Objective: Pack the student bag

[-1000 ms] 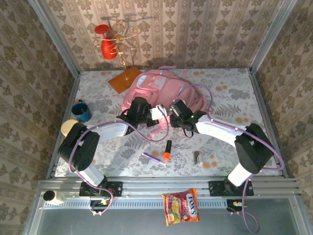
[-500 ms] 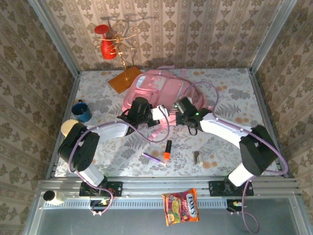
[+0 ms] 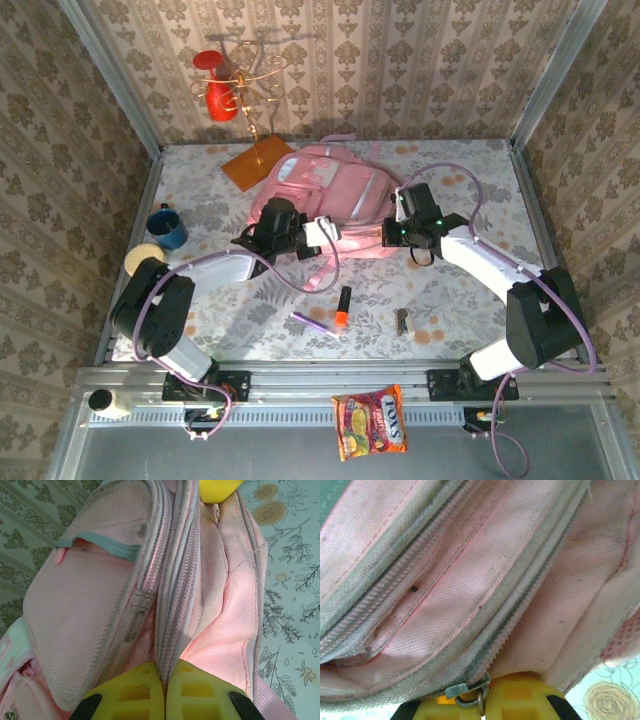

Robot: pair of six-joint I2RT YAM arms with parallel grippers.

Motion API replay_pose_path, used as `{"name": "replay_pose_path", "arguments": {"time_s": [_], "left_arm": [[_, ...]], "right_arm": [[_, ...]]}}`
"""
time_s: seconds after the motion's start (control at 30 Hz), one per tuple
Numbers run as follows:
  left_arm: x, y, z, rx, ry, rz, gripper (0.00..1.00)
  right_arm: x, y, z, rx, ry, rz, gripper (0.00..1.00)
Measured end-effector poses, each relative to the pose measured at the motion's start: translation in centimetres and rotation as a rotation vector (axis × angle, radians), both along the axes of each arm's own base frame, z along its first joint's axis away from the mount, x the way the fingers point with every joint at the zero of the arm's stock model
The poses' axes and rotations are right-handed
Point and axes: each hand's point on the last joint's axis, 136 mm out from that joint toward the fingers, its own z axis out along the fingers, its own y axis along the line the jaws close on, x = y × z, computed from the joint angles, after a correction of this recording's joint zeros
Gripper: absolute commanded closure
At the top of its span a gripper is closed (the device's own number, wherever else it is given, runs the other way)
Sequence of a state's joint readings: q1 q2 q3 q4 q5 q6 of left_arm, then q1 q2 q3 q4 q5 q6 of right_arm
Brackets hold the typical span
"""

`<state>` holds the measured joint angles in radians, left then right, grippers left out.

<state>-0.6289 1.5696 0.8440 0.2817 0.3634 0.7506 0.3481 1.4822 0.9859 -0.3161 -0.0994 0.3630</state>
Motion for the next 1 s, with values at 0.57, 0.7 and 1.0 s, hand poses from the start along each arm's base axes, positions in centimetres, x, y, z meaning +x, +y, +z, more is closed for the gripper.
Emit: {"name": "replay_pose_path", "arguments": {"time_s": [0.57,0.7,1.0], "left_arm": [[-3.0,-1.6,2.4,0.026,0.027,-0.002,0.26],[-3.5,-5.1,2.0,0.075,-0.001,-0.06,0.27],[-2.1,-6.9,-0.1,0.168,-0.053,-0.055,1.0]], "right_arm": [[-4.2,1.8,1.9,0.137,-0.081,0.127,1.0],[-4.7,2.9,2.0,0.16,-0.068,0.148,1.0],[-4.9,3.4,2.0,0.183,-0.058,0.137,1.0]]}}
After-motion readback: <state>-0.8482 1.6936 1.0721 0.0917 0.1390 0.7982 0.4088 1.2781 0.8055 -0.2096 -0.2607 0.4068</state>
